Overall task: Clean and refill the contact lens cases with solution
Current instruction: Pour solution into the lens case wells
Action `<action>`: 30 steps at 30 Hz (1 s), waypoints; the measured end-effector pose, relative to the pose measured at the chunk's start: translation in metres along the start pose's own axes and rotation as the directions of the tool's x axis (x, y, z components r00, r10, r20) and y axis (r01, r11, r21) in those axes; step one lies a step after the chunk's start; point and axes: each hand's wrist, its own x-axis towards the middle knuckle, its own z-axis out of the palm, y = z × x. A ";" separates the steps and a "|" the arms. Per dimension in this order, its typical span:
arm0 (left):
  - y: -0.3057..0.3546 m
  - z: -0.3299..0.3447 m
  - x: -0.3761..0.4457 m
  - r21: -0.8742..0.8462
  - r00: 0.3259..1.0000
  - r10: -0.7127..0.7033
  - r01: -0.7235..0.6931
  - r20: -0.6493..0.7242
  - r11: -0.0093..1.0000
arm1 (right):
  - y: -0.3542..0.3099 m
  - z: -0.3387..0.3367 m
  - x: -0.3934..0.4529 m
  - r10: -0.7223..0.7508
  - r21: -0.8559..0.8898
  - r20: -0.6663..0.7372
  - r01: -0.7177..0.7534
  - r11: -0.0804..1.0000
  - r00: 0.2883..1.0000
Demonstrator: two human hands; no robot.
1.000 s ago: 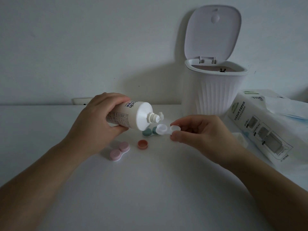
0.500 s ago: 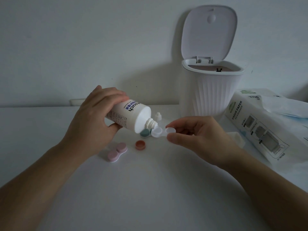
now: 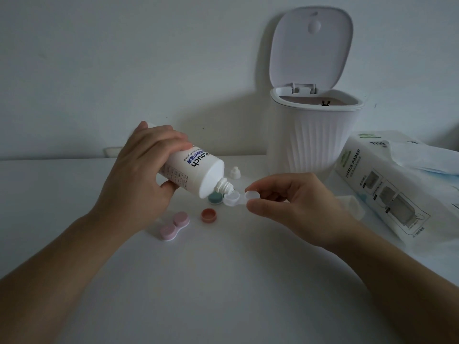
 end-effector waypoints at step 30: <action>0.001 0.000 0.000 -0.006 0.999 -0.034 0.034 0.015 0.999 | -0.001 -0.001 -0.001 -0.006 -0.008 -0.022 0.005 1.000 1.000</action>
